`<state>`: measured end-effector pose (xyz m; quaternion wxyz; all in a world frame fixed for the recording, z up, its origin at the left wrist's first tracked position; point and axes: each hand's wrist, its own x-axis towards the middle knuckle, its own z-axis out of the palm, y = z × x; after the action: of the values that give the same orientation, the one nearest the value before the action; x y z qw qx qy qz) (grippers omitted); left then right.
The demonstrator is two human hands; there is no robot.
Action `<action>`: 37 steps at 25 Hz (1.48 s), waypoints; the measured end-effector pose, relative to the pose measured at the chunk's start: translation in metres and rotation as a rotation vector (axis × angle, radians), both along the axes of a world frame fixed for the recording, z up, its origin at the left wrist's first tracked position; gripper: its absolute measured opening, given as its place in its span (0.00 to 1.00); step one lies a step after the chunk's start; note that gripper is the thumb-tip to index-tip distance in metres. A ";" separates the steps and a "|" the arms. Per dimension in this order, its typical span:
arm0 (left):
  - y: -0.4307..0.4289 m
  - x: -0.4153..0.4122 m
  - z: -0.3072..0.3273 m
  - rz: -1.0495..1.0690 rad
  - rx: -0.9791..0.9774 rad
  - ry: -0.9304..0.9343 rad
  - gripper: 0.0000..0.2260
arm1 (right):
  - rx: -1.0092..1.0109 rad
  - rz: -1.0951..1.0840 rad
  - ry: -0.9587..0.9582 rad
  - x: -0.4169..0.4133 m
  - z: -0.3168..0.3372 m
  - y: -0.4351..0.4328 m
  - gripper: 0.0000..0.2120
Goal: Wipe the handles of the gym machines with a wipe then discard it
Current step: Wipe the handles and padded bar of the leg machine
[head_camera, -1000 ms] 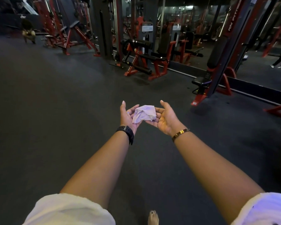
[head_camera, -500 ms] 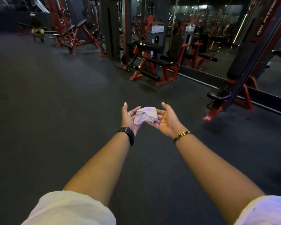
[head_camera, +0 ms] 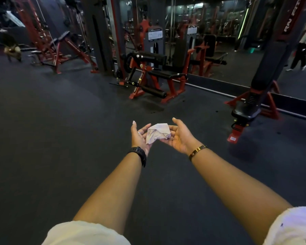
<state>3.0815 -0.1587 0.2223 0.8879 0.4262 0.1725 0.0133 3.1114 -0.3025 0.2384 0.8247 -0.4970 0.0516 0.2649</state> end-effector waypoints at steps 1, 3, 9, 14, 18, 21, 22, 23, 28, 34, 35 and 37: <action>0.005 0.028 0.002 -0.004 -0.002 -0.005 0.29 | 0.005 -0.008 -0.003 0.028 0.002 0.004 0.24; 0.013 0.081 0.002 -0.014 0.010 0.007 0.29 | 0.009 -0.025 0.005 0.080 0.002 0.012 0.23; 0.048 0.259 -0.016 -0.002 0.009 0.009 0.30 | 0.018 -0.005 0.026 0.261 -0.018 0.049 0.23; 0.075 0.409 -0.023 0.060 -0.012 0.023 0.30 | 0.002 0.032 0.039 0.414 -0.023 0.081 0.22; 0.100 0.516 -0.019 0.074 0.009 0.031 0.30 | -0.001 0.020 0.048 0.522 -0.017 0.104 0.22; 0.128 0.593 -0.025 0.084 -0.006 0.020 0.30 | -0.011 0.040 0.047 0.600 -0.019 0.133 0.22; 0.140 0.620 -0.028 0.088 -0.014 0.010 0.30 | -0.014 0.049 0.042 0.627 -0.019 0.145 0.22; 0.152 0.646 -0.031 0.095 -0.018 0.007 0.30 | -0.017 0.054 0.039 0.655 -0.021 0.157 0.22; 0.222 0.791 -0.045 0.095 -0.024 0.023 0.31 | -0.027 0.063 0.052 0.797 -0.035 0.224 0.21; 0.283 0.960 -0.034 0.046 0.015 0.027 0.31 | -0.031 0.013 0.050 0.963 -0.028 0.283 0.19; 0.288 0.985 -0.033 0.045 0.021 0.029 0.31 | -0.036 0.000 0.049 0.988 -0.027 0.289 0.18; 0.296 1.036 -0.037 0.037 0.019 0.032 0.31 | -0.030 -0.013 0.048 1.037 -0.029 0.298 0.18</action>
<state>4.1172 0.1378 0.1858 0.8806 0.4316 0.1942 0.0245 4.1483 -0.0045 0.2092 0.8174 -0.5025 0.0786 0.2707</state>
